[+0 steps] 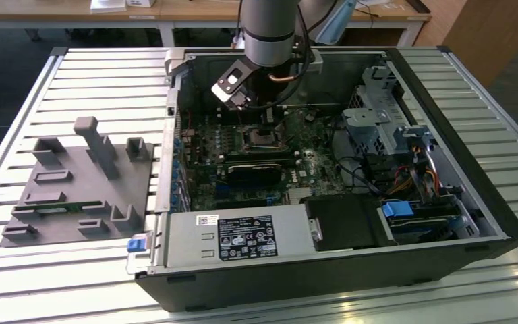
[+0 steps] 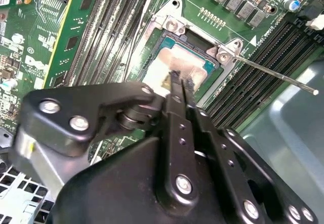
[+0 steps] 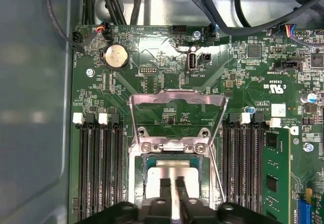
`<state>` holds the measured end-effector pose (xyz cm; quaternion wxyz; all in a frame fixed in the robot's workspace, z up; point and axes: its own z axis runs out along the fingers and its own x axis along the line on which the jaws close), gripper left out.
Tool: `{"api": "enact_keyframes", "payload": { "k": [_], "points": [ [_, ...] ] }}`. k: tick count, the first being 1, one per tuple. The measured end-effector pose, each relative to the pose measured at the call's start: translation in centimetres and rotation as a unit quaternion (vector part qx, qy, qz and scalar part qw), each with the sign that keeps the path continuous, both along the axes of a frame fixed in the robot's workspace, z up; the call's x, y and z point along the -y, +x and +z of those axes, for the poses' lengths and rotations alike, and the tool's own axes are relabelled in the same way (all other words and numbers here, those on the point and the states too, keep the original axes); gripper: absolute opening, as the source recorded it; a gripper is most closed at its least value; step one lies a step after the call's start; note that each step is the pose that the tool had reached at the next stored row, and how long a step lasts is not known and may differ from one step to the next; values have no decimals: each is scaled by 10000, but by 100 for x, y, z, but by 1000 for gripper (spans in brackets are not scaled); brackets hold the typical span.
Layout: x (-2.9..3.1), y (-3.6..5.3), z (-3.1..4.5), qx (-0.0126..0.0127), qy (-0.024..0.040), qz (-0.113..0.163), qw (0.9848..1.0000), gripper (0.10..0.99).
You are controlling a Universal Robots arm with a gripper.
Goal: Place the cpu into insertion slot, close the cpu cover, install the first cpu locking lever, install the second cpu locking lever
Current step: 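Place the cpu into insertion slot, then close the cpu cover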
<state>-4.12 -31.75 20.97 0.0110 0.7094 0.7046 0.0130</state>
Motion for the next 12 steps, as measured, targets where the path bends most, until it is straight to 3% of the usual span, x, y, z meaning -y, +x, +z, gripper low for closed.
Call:
{"api": "enact_keyframes", "payload": {
  "k": [4,12],
  "points": [
    [2,0,1,-1,0,0,10000,106],
    [3,0,8,-2,-1,0,10000,106]
  ]
}}
